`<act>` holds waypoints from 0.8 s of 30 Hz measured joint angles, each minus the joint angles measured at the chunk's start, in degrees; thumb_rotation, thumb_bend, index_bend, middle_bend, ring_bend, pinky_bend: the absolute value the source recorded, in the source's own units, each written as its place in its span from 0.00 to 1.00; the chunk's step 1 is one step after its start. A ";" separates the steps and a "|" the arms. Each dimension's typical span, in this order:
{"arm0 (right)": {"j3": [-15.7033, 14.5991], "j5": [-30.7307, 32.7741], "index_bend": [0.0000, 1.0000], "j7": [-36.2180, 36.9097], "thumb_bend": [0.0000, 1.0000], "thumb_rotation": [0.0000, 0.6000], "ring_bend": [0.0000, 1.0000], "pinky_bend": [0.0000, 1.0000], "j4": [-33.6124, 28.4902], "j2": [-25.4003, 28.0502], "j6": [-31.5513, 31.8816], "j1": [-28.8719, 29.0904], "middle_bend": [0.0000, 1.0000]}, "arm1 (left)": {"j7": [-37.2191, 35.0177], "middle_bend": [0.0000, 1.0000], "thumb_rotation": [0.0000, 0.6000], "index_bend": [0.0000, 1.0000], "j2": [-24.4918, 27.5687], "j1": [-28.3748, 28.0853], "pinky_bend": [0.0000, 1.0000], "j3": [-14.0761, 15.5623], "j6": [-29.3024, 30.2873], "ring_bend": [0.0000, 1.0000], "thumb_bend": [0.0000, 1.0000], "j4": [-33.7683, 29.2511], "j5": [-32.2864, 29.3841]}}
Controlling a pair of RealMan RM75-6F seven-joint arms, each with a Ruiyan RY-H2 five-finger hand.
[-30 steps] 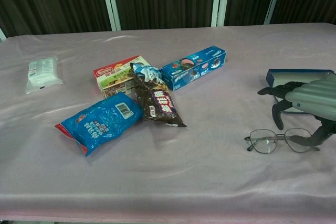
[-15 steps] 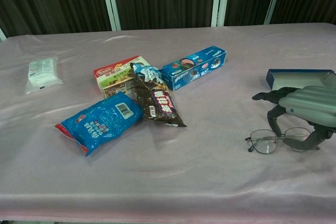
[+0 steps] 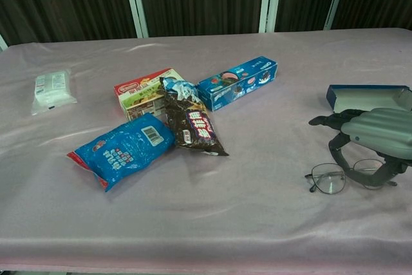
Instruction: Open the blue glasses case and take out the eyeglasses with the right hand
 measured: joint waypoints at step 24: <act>7.72 9.63 0.72 -13.43 0.65 1.00 0.00 0.00 -3.47 -13.10 0.61 7.59 0.09 | -0.87 0.05 1.00 0.00 0.18 0.06 0.16 -0.07 0.15 0.05 0.46 0.41 0.08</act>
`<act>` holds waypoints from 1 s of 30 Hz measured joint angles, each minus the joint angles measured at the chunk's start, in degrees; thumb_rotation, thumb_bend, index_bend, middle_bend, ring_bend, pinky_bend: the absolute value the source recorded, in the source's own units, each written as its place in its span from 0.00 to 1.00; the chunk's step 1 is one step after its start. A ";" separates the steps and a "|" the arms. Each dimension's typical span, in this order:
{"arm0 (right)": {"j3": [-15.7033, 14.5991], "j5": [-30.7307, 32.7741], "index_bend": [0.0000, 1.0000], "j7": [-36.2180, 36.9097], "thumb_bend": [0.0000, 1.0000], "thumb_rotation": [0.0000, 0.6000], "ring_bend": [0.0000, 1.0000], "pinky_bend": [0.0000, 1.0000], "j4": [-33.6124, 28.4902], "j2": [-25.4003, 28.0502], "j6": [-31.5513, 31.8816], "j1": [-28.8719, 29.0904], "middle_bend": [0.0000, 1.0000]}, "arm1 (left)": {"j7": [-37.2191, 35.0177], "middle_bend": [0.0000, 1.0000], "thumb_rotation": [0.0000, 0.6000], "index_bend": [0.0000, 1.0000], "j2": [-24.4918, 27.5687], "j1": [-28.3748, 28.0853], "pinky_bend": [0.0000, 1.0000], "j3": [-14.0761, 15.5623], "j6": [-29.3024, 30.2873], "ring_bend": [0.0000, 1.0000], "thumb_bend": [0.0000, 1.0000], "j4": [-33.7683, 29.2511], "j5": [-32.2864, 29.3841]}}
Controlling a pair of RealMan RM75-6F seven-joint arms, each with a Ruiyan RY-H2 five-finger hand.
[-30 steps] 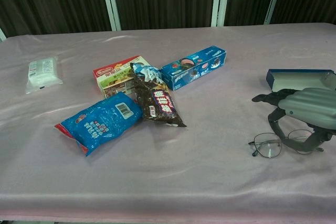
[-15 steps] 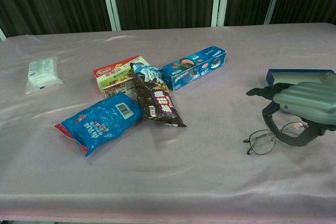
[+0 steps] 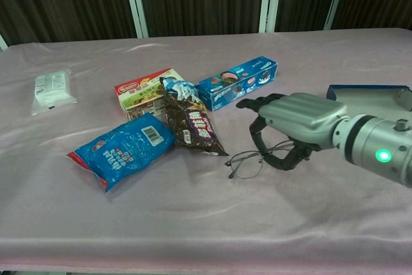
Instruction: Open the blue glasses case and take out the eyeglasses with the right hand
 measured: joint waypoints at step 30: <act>-5.45 -6.16 0.17 -2.15 0.43 1.00 0.00 0.00 -9.49 6.15 12.71 -1.06 0.00 | -0.61 0.05 1.00 0.00 0.32 0.41 0.16 0.22 0.63 0.05 0.46 0.17 0.40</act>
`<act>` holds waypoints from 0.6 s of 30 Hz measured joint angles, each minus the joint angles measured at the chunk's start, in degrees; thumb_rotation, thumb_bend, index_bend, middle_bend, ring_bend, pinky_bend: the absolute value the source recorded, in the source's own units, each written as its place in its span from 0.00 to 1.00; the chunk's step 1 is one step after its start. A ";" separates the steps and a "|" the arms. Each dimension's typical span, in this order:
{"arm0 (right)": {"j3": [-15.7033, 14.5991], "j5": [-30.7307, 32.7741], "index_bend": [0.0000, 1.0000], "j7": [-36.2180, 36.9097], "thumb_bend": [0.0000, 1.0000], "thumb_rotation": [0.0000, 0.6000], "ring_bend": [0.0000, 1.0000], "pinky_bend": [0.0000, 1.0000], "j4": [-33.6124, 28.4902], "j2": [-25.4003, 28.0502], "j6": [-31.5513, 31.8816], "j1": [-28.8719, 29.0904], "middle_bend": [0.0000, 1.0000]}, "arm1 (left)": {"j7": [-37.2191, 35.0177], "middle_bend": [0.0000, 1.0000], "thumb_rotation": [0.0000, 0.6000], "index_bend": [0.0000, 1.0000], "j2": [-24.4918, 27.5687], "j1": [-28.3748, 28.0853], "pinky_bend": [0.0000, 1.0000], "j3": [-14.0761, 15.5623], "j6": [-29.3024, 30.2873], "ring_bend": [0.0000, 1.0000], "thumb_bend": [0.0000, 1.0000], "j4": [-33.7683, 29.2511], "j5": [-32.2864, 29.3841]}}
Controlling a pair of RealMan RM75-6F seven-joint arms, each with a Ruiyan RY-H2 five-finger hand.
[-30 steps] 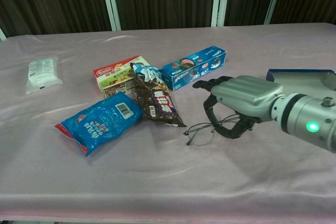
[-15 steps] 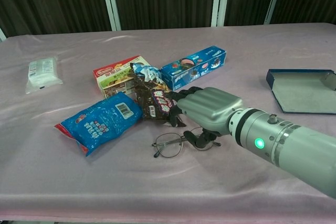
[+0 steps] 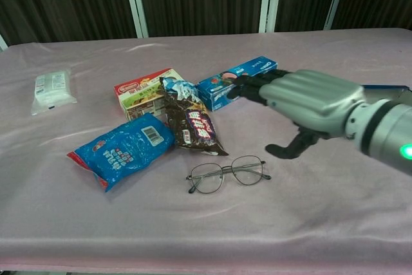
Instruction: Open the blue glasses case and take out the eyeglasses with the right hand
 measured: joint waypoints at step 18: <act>-13.34 -14.83 0.08 27.52 0.40 1.00 0.00 0.00 12.31 18.38 28.67 -27.83 0.00 | 1.77 0.02 1.00 0.00 -1.04 0.58 0.15 -0.01 1.37 0.04 0.46 0.29 1.02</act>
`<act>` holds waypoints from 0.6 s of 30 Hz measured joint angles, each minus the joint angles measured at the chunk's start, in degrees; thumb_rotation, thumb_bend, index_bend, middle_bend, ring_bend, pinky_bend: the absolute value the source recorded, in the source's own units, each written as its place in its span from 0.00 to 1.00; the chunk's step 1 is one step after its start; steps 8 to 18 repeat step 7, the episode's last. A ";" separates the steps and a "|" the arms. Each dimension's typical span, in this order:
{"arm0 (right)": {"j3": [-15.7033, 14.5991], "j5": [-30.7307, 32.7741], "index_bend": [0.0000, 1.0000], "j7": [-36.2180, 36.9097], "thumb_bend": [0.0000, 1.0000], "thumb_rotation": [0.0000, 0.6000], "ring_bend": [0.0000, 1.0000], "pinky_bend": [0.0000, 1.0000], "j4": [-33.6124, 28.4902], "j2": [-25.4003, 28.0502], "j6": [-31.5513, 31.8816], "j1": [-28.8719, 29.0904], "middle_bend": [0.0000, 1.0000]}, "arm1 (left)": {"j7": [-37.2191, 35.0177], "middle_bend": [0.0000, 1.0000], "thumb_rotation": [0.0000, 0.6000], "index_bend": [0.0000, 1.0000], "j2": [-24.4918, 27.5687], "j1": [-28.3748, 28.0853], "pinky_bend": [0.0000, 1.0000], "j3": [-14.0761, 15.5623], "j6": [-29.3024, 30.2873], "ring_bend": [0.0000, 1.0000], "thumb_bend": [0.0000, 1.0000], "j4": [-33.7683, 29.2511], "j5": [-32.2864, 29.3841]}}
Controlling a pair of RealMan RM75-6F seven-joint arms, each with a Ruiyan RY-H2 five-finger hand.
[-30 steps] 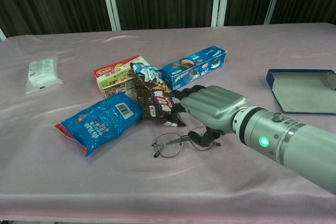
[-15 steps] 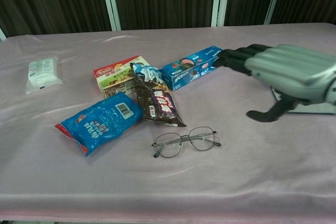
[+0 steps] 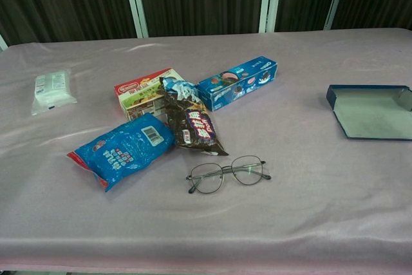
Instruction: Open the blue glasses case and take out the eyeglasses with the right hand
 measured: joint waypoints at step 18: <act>1.82 -2.68 0.08 8.77 0.40 1.00 0.00 0.00 4.65 -0.54 1.40 -2.81 0.00 | 0.19 0.02 1.00 0.00 -0.34 0.39 0.15 0.22 1.20 0.03 0.46 0.30 1.11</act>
